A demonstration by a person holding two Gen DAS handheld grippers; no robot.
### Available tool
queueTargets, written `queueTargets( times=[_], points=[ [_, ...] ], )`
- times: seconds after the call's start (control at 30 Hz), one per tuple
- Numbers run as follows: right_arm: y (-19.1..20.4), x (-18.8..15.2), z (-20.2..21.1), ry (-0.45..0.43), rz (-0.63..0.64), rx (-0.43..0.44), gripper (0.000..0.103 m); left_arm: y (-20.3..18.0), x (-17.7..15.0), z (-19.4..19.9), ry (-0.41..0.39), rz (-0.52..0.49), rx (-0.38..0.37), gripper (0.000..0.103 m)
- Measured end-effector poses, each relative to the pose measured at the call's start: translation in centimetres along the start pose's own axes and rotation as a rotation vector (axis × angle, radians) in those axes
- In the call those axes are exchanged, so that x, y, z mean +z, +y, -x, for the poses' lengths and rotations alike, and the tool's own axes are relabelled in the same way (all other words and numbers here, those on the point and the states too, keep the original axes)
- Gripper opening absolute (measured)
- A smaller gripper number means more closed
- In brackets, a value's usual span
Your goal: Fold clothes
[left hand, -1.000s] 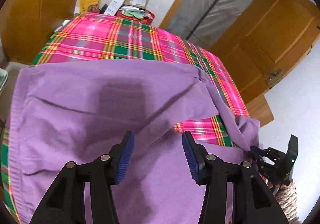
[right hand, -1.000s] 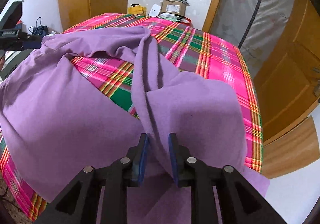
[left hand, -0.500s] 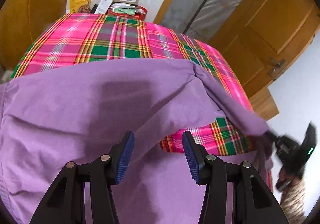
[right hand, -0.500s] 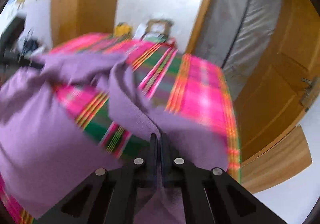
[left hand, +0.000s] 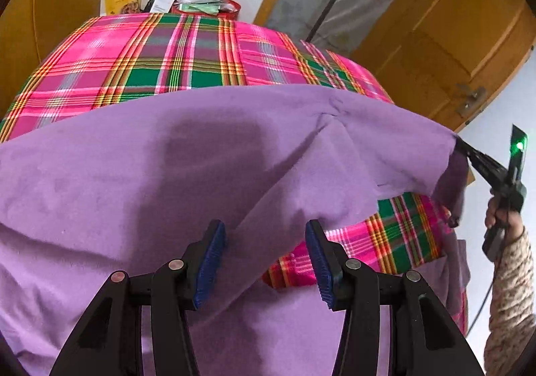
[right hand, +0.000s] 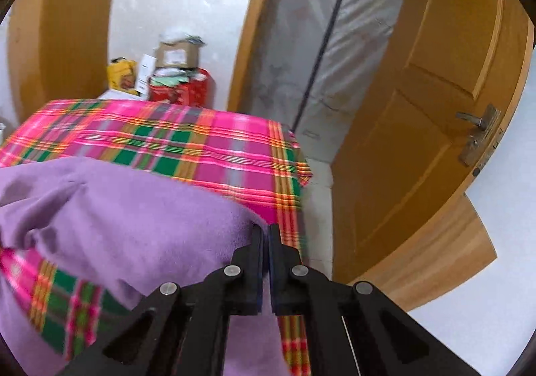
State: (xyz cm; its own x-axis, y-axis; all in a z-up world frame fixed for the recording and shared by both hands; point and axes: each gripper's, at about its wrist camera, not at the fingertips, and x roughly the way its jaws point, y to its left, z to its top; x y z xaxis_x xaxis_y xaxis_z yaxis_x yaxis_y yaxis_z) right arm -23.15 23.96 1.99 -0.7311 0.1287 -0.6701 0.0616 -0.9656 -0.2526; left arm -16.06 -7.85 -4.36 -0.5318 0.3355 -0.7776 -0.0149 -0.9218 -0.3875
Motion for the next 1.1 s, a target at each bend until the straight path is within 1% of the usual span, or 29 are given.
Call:
queueTargets(
  times=[0.13,0.23,0.43,0.5,0.6,0.7,0.73,0.77,0.8,0.83,0.97,1.0,1.07,1.1],
  points=[
    [-1.2,0.5,-2.9,0.061,-0.026,-0.036,0.003,0.6,0.2,-0.7,0.010,0.015,-0.010,0.052],
    [-1.2,1.0,-5.3,0.099,-0.006,-0.070,0.003,0.9,0.2,-0.7,0.011,0.018,-0.019,0.052],
    [-0.3,2.2,-9.1,0.133,0.021,-0.122,0.003,1.2,0.4,-0.9,0.009,0.009,-0.029,0.052],
    [-0.2,2.4,-10.4,0.159,0.020,-0.135,0.003,1.1,0.6,-1.0,0.012,0.003,-0.047,0.060],
    [0.6,2.4,-11.7,0.189,0.057,-0.159,0.003,1.0,0.9,-1.0,0.011,-0.002,-0.041,0.062],
    [0.7,2.1,-11.9,0.197,0.078,-0.181,0.007,1.0,1.1,-1.0,0.009,0.005,-0.043,0.062],
    [0.4,2.1,-11.9,0.197,0.071,-0.186,0.010,1.0,1.2,-1.0,0.011,0.007,-0.045,0.062],
    [0.0,2.2,-11.8,0.198,0.057,-0.188,0.016,1.0,1.2,-1.1,0.013,0.012,-0.047,0.062],
    [-0.4,2.3,-11.7,0.200,0.043,-0.190,0.019,1.0,1.2,-1.2,0.014,0.014,-0.049,0.062],
    [-0.8,2.3,-11.7,0.201,0.029,-0.190,0.019,1.0,1.2,-1.2,0.015,0.013,-0.049,0.062],
    [-1.5,3.0,-11.3,0.203,0.004,-0.165,0.021,1.1,1.0,-1.2,0.015,0.021,-0.050,0.062],
    [-1.9,3.1,-11.2,0.212,-0.024,-0.130,0.021,1.1,1.0,-1.1,0.015,0.023,-0.051,0.062],
    [-3.2,3.1,-11.5,0.265,-0.101,-0.029,0.021,1.2,0.9,-1.0,0.016,0.025,-0.052,0.062],
    [-3.9,2.7,-12.1,0.329,-0.126,0.049,0.021,1.2,0.8,-0.9,0.015,0.026,-0.053,0.062]
  ],
)
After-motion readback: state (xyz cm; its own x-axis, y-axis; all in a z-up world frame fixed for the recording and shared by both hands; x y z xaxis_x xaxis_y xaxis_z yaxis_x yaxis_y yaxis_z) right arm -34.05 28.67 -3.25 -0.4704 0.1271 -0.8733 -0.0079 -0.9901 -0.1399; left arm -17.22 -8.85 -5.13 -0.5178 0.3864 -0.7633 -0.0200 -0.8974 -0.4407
